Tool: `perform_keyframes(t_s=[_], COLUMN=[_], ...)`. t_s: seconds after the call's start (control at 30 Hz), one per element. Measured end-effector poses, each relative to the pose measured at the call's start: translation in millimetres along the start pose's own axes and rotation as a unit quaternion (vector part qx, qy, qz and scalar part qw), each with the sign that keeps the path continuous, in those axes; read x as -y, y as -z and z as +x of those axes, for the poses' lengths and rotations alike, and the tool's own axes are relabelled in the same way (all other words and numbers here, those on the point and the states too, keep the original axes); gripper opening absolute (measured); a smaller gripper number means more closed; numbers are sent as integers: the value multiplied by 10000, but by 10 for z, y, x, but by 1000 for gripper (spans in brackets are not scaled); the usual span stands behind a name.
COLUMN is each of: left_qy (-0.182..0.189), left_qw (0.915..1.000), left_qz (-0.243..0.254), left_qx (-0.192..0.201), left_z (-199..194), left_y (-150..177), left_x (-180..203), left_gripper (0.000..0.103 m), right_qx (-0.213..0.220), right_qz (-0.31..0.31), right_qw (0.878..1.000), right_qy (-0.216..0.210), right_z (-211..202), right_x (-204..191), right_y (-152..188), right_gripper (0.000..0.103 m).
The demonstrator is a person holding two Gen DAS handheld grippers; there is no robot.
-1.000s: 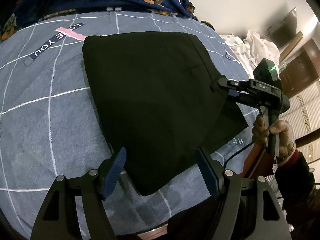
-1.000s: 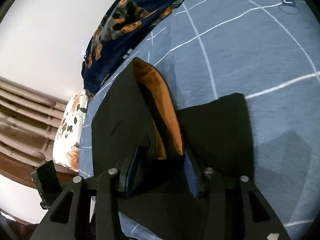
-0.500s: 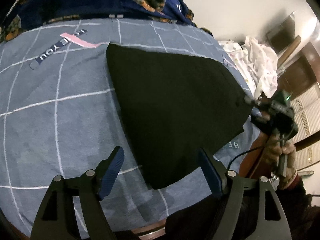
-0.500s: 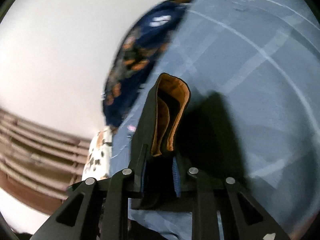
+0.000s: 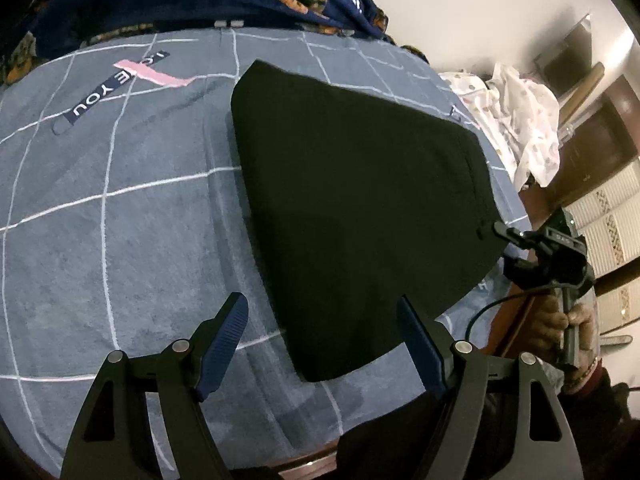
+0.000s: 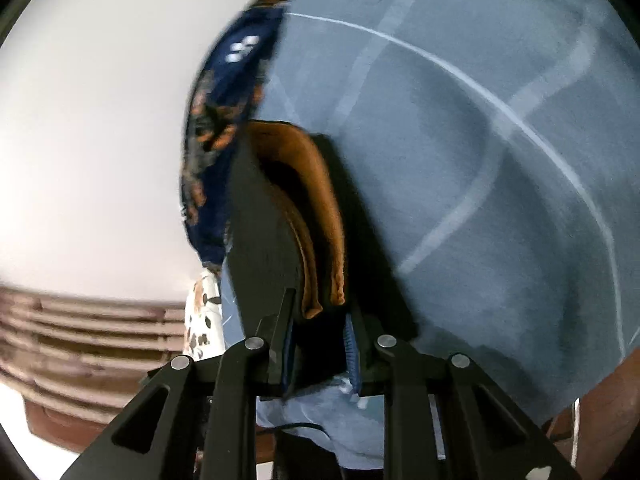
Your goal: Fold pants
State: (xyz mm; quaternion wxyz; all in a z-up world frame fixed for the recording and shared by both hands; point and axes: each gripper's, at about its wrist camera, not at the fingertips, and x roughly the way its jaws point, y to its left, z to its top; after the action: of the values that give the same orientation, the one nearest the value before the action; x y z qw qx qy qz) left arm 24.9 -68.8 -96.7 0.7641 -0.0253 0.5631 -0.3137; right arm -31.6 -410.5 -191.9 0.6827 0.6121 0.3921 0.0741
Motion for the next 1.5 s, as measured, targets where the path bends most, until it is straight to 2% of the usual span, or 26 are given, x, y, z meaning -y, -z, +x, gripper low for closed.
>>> perform_keyframes(t_s=[0.17,0.27,0.4,0.53,0.63,0.7,0.8,0.97,1.17,1.23,1.37,1.5], left_qy=[-87,-56,-83,-89,-67,-23,71,135,141,126,-75,-271], left_qw=[9999,9998,9992,9988,9984,9984,9987,9987,9991,9989,9975,9947], left_qz=[84,118,291,397,465,462,413,390,331,400,689,986], left_qx=[81,153,258,270,313,332,304,289,220,199,147,101], left_z=[5,5,13,45,44,51,80,122,180,200,258,320], left_y=[23,9,13,11,13,7,-19,-43,-61,-72,-84,-98], left_x=[-15,-23,-12,-2,3,-6,-31,-68,-113,-98,7,116], left_gripper=[77,77,77,77,77,77,77,77,77,77,77,77], right_qx=[57,18,-47,-30,229,286,210,-6,-355,-475,-667,-741], right_qz=[-238,18,28,-487,-925,-1009,-1116,-1210,-1311,-1494,-1791,-1670], right_qw=[9996,10000,10000,9981,9930,9922,9907,9878,9879,9846,9777,9801], right_qy=[125,79,37,367,697,670,749,980,752,778,867,773], right_z=[-82,-46,-26,-89,-221,-261,-212,0,200,256,318,327], right_x=[-133,4,-14,-205,-336,-357,-338,-273,-328,-390,-449,-401], right_y=[59,46,17,20,-31,-86,-142,-235,-255,-233,-224,-294], right_gripper=[19,19,21,28,35,38,45,51,55,59,58,58])
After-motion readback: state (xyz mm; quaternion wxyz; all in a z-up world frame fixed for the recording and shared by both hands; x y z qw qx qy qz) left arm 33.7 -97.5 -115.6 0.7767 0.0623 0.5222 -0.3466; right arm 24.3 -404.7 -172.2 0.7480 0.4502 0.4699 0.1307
